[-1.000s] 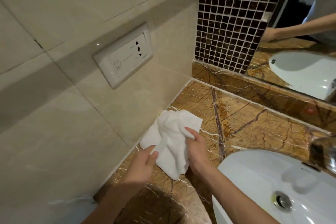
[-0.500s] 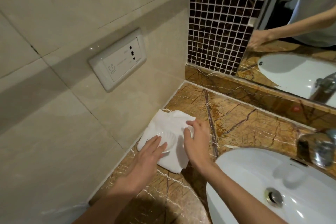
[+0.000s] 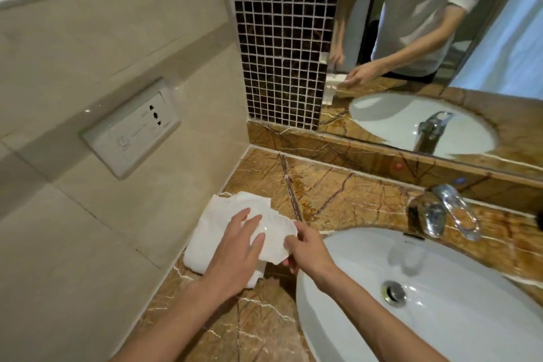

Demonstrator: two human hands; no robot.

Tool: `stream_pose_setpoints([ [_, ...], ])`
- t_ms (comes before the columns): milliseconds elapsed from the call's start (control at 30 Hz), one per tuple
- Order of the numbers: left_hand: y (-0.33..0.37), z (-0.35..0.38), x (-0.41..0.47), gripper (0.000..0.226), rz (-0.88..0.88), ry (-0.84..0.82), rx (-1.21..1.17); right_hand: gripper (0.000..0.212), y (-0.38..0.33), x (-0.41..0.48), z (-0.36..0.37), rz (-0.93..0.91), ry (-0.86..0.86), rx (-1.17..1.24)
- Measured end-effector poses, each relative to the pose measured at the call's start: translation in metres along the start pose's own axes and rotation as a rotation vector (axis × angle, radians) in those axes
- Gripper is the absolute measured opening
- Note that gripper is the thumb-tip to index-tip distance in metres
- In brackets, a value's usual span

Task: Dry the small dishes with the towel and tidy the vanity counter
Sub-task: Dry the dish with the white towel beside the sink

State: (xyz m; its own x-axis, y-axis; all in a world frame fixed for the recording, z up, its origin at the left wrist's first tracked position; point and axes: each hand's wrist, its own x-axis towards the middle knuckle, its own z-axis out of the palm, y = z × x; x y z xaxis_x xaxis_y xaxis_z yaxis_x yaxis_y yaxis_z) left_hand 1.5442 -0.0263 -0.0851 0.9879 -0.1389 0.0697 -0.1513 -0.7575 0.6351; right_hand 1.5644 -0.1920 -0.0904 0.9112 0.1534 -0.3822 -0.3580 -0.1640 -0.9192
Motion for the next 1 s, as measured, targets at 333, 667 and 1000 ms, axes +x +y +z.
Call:
stream_pose_setpoints([
  [333,0.111,0.062,0.045,0.018,-0.017,-0.365,-0.169,0.03,0.027,-0.08,-0.124,-0.035,0.227,-0.169],
  [667,0.236,0.186,0.022,0.014,-0.133,-0.565,-0.395,0.021,0.085,-0.155,-0.268,0.071,0.575,-0.323],
  [1000,0.339,0.293,-0.005,0.018,-0.481,-0.328,-0.694,0.006,0.129,-0.192,-0.366,0.156,0.645,0.018],
])
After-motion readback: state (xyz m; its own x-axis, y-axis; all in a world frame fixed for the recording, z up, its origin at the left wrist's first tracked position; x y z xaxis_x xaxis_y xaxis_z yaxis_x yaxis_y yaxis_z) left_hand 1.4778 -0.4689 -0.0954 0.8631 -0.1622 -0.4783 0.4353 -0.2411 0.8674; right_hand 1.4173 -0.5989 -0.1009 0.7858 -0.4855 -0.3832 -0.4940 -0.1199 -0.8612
